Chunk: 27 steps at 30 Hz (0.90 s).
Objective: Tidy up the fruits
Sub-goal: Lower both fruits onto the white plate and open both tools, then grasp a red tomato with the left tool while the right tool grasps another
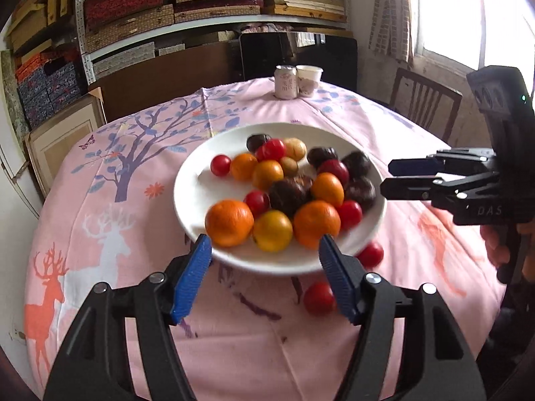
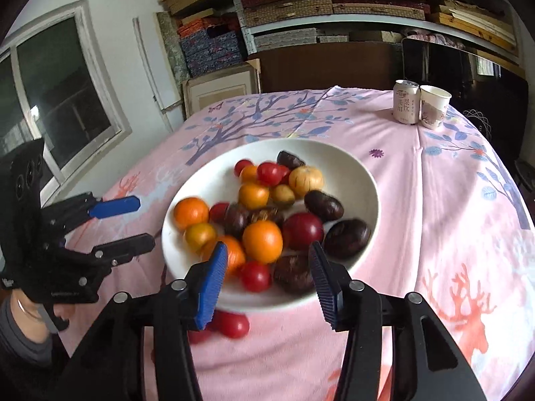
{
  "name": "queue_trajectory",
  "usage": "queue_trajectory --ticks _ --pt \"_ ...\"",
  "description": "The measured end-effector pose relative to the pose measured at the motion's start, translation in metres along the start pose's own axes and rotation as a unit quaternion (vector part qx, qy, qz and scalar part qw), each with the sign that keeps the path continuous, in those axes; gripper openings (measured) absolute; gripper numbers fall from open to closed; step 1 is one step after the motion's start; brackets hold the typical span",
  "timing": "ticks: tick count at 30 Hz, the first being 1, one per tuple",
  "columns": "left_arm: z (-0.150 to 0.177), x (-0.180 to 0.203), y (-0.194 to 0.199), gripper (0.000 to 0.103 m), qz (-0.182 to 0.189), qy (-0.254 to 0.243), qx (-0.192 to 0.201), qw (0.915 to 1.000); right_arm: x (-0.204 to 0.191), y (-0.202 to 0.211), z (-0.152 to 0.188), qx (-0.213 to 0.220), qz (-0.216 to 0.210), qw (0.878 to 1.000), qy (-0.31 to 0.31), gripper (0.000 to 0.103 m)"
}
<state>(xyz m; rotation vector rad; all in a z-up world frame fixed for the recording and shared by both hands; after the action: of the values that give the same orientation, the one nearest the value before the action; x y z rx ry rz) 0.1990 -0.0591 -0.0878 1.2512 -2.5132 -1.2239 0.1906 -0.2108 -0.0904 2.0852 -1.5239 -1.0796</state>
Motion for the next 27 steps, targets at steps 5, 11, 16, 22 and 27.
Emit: queue_trajectory --ticks 5,11,16,22,27 --pt "0.037 0.028 -0.006 0.065 0.003 -0.049 -0.035 0.9982 0.003 -0.003 0.046 -0.033 -0.003 0.999 -0.001 0.042" --pt "0.040 0.045 -0.028 0.058 0.023 -0.068 -0.054 0.9960 0.008 -0.013 0.051 -0.045 -0.015 0.998 -0.038 0.040" --pt "0.031 0.047 -0.040 0.059 0.018 -0.084 -0.060 0.9945 0.005 -0.017 0.054 -0.055 -0.014 0.998 -0.028 0.040" --pt "0.031 0.046 -0.050 0.036 0.033 -0.076 -0.071 0.9940 -0.004 -0.021 0.053 -0.057 -0.001 0.998 -0.006 0.040" --pt "0.039 0.040 -0.037 0.028 0.028 -0.065 -0.070 0.9950 -0.010 -0.030 0.050 -0.065 0.007 0.998 0.009 0.040"
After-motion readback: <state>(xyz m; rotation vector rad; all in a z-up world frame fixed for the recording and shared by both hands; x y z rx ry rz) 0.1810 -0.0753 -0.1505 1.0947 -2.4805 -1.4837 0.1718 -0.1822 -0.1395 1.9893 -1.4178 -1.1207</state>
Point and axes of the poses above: each gripper's, at about its wrist camera, not at the fingertips, and y roughly against the way its jaws point, x to its right, z to its underside, the point moved 10 cm from there along -y, roughly the way its jaws point, and after that the axes turned 15 degrees about -y, right-handed, at the moved point
